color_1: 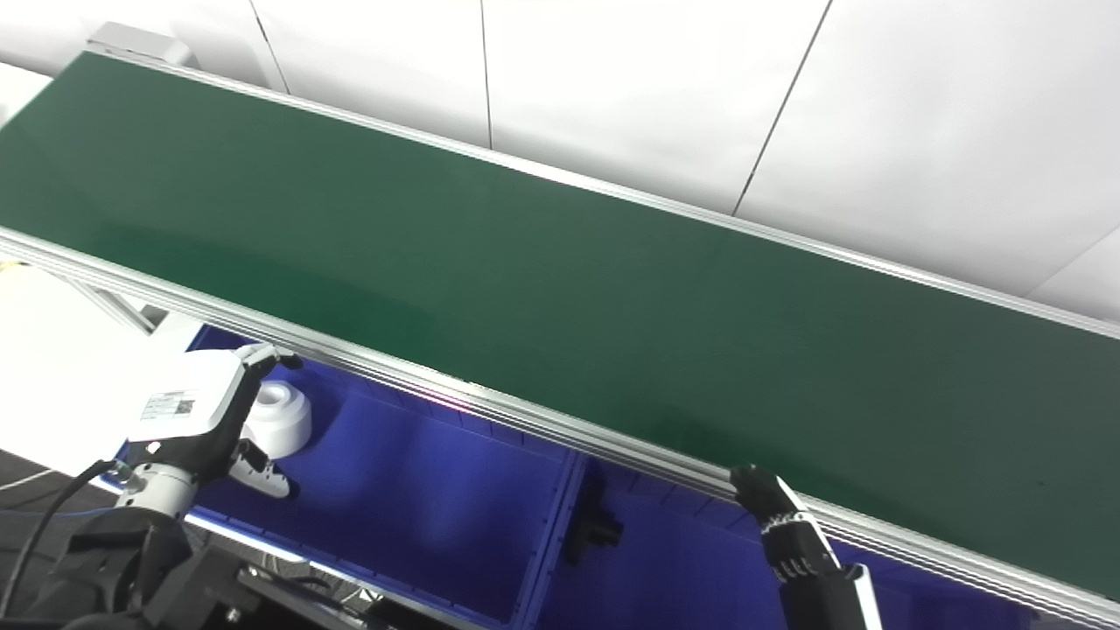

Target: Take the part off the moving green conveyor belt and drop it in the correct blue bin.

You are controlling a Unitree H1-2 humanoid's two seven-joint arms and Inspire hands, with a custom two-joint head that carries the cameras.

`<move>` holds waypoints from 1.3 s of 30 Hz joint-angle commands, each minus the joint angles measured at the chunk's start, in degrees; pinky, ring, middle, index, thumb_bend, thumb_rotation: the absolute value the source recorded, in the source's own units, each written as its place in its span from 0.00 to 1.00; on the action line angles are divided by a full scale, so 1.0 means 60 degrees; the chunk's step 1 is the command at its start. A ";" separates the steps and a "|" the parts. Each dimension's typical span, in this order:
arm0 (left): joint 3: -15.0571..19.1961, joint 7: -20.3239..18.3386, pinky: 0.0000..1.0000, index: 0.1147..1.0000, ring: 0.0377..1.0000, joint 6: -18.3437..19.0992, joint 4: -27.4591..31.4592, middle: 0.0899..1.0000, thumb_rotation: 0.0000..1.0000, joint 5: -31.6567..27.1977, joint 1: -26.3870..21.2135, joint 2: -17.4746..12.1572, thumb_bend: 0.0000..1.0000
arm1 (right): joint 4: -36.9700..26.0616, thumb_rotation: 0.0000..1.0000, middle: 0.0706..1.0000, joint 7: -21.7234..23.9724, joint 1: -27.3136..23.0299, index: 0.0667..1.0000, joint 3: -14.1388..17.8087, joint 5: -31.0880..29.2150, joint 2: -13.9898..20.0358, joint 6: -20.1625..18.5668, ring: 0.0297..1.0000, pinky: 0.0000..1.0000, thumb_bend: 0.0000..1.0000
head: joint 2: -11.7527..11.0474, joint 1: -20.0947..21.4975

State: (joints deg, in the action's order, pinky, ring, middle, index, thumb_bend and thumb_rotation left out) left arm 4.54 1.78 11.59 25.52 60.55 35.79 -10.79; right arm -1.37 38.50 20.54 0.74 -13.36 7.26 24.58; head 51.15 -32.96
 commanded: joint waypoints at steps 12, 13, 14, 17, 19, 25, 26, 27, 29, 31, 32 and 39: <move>-0.0926 0.1354 0.61 0.69 0.71 -0.2228 0.1555 0.77 0.30 -0.0709 -0.0015 0.0407 0.90 | -0.0135 0.85 0.86 0.0030 -0.0035 0.86 -0.0006 0.0140 -0.0108 0.0386 0.89 0.90 0.87 | -0.0150 0.0525; -0.1023 0.1387 0.61 0.70 0.71 -0.2373 0.1632 0.77 0.31 -0.0724 -0.0042 0.0491 0.89 | -0.0122 0.85 0.86 0.0012 -0.0025 0.86 -0.0020 0.0171 -0.0121 0.0386 0.90 0.91 0.88 | -0.0177 0.0663; -0.1146 0.1441 0.60 0.70 0.71 -0.2522 0.1708 0.77 0.30 -0.0771 -0.0073 0.0577 0.90 | -0.0125 0.85 0.86 -0.0023 -0.0013 0.86 -0.0041 0.0244 -0.0117 0.0386 0.90 0.91 0.89 | -0.0190 0.0728; -0.1474 0.1624 0.60 0.70 0.71 -0.3052 0.1787 0.76 0.29 -0.1007 -0.0167 0.0772 0.88 | -0.0163 0.85 0.86 -0.0074 0.0026 0.86 -0.0101 0.0407 -0.0159 0.0387 0.90 0.91 0.89 | -0.0308 0.1286; -0.1700 0.1901 0.59 0.70 0.70 -0.3538 0.1619 0.76 0.29 -0.1136 -0.0282 0.0838 0.88 | -0.0148 0.85 0.85 -0.0128 0.0073 0.86 -0.0104 0.0534 -0.0262 0.0389 0.90 0.91 0.89 | -0.0498 0.1658; -0.2351 0.2371 0.60 0.70 0.71 -0.4693 0.0515 0.76 0.34 -0.1831 -0.0593 0.1015 0.85 | 0.0110 0.89 0.86 -0.0395 0.0186 0.86 -0.0245 0.1207 -0.0495 0.0390 0.88 0.87 0.91 | -0.1338 0.3058; -0.2420 0.2411 0.61 0.70 0.71 -0.4838 0.0294 0.76 0.33 -0.1944 -0.0655 0.1025 0.86 | 0.0177 0.87 0.85 -0.0449 0.0193 0.85 -0.0274 0.1266 -0.0529 0.0390 0.87 0.86 0.92 | -0.1338 0.3058; -0.2501 0.2451 0.61 0.70 0.71 -0.5019 -0.0055 0.76 0.33 -0.2100 -0.0786 0.1010 0.86 | 0.0260 0.87 0.85 -0.0651 0.0205 0.84 -0.0338 0.1499 -0.0555 0.0391 0.87 0.86 0.93 | -0.1556 0.3384; -0.2594 0.2591 0.60 0.70 0.71 -0.5366 -0.0682 0.76 0.34 -0.2323 -0.1045 0.0975 0.86 | 0.0358 0.89 0.84 -0.0937 0.0220 0.83 -0.0476 0.1803 -0.0556 0.0391 0.86 0.84 0.96 | -0.1765 0.3630; -0.2678 0.2710 0.59 0.70 0.71 -0.5681 -0.1356 0.76 0.35 -0.2566 -0.1358 0.0983 0.89 | 0.0458 0.87 0.84 -0.1121 0.0196 0.82 -0.0647 0.1911 -0.0512 0.0391 0.85 0.83 0.96 | -0.1947 0.3816; -0.2723 0.2734 0.59 0.69 0.71 -0.5812 -0.1670 0.76 0.35 -0.2747 -0.1502 0.1012 0.90 | 0.0501 0.86 0.84 -0.1224 0.0182 0.81 -0.0729 0.1963 -0.0485 0.0391 0.85 0.81 0.96 | -0.2013 0.3875; -0.3366 0.2308 0.65 0.72 0.73 -0.6411 -0.3214 0.77 0.29 -0.5007 -0.1998 0.0942 0.86 | 0.0537 0.83 0.83 -0.1913 0.0159 0.80 -0.1303 0.2237 -0.0274 0.0391 0.83 0.78 0.98 | -0.1976 0.4285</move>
State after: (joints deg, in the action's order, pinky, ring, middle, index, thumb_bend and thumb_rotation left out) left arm -14.77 15.84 -24.39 5.73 33.89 23.53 -4.84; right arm 3.36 28.11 21.53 -6.47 -0.16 5.54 24.60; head 39.29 -7.21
